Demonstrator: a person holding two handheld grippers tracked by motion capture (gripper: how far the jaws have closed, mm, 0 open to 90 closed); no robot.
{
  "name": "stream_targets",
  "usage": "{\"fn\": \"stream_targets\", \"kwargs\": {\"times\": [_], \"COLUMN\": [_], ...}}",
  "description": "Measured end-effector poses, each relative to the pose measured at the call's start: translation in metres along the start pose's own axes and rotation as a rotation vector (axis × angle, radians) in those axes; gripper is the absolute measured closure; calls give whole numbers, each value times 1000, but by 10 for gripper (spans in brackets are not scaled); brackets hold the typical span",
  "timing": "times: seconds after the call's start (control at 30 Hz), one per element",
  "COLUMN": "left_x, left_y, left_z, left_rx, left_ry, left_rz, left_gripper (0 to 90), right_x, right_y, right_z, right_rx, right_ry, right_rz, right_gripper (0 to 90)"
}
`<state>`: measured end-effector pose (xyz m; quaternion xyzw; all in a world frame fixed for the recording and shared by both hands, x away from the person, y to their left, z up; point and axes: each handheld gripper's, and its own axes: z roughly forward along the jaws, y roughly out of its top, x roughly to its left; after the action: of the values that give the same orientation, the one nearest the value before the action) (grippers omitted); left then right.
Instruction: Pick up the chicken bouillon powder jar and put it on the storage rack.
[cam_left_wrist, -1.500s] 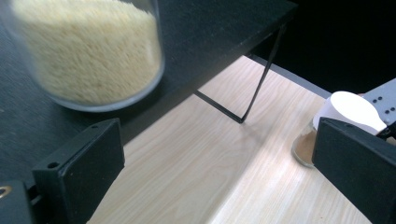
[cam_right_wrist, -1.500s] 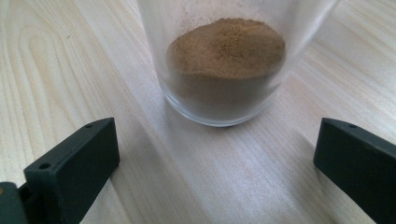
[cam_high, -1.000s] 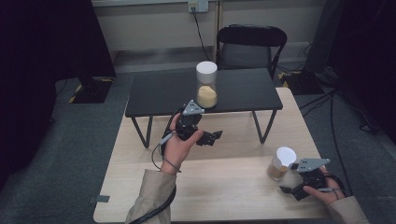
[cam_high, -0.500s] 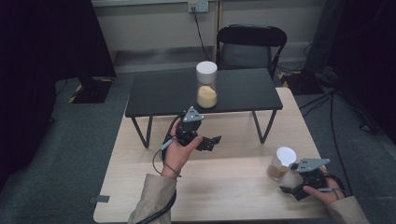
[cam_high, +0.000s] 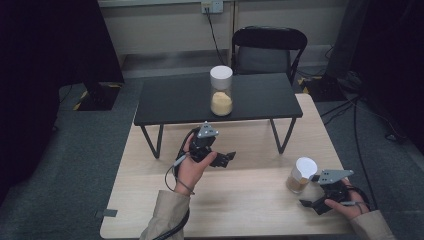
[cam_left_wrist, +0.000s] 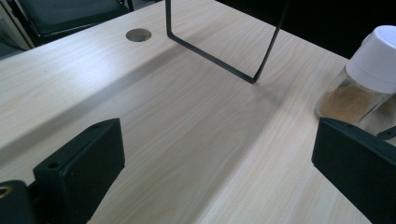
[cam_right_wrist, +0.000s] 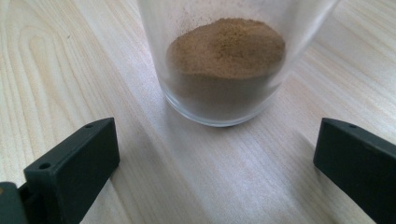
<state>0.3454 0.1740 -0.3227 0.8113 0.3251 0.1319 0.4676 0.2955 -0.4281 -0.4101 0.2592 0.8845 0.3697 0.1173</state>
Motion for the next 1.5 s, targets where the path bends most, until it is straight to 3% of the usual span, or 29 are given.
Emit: {"fn": "stream_targets", "kwargs": {"times": [1.2, 1.5], "left_x": [0, 1], "left_y": [-43, -58], "left_z": [26, 29], "left_rx": [75, 77], "left_ry": [8, 9], "left_rz": [-29, -54], "left_gripper": [18, 18], "right_x": [0, 0], "right_y": [0, 0], "right_z": [0, 0], "right_rx": [0, 0], "right_ry": [0, 0], "right_rz": [0, 0], "right_gripper": [0, 0]}}
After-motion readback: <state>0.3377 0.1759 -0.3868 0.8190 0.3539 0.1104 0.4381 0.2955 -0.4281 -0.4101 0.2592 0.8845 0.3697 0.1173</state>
